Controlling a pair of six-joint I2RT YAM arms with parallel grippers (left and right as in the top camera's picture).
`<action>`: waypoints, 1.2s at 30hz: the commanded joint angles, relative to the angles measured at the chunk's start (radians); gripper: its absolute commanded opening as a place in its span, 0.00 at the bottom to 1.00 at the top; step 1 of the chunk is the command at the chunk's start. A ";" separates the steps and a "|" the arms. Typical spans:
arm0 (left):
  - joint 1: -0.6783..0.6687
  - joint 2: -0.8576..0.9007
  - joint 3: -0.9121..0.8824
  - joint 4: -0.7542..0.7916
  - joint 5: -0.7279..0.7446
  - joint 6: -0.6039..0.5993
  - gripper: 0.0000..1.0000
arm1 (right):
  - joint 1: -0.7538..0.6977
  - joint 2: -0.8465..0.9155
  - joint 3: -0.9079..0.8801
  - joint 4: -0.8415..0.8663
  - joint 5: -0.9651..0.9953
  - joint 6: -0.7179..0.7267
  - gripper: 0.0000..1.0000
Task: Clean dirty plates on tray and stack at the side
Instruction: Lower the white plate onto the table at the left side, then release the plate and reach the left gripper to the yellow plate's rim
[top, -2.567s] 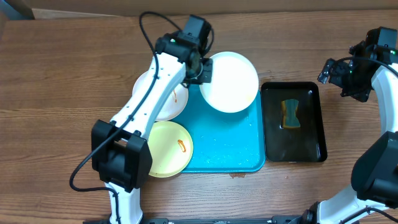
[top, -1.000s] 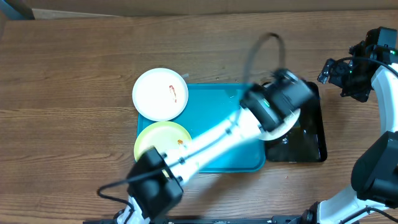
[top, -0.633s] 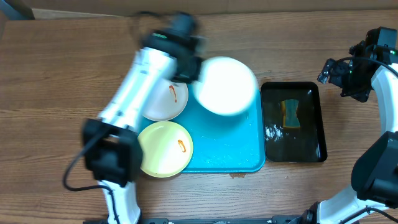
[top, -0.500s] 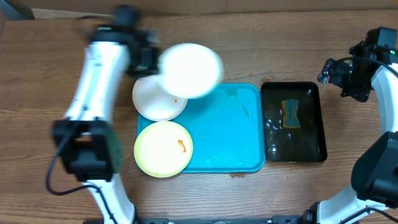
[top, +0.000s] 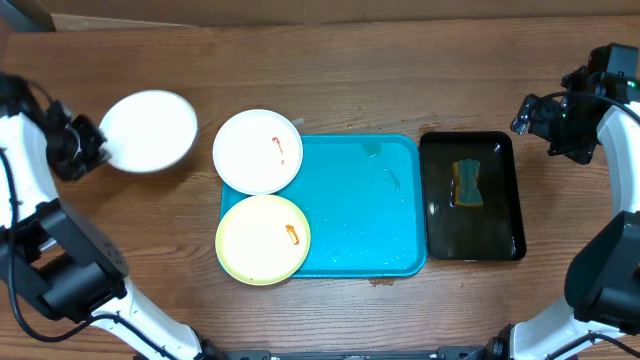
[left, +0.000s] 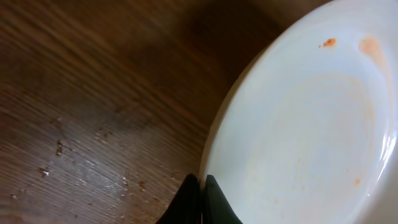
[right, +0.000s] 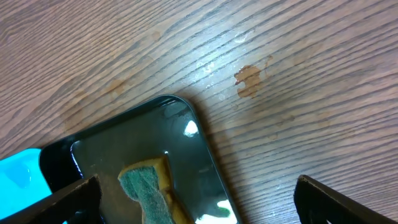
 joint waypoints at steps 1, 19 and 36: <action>0.000 0.003 -0.097 0.084 -0.039 -0.019 0.04 | 0.001 -0.017 0.011 0.005 -0.002 0.001 1.00; -0.066 0.000 -0.253 0.237 0.121 -0.017 0.61 | 0.001 -0.017 0.011 0.005 -0.002 0.001 1.00; -0.426 -0.121 -0.169 -0.158 0.062 0.012 0.41 | 0.001 -0.017 0.011 0.005 -0.002 0.001 1.00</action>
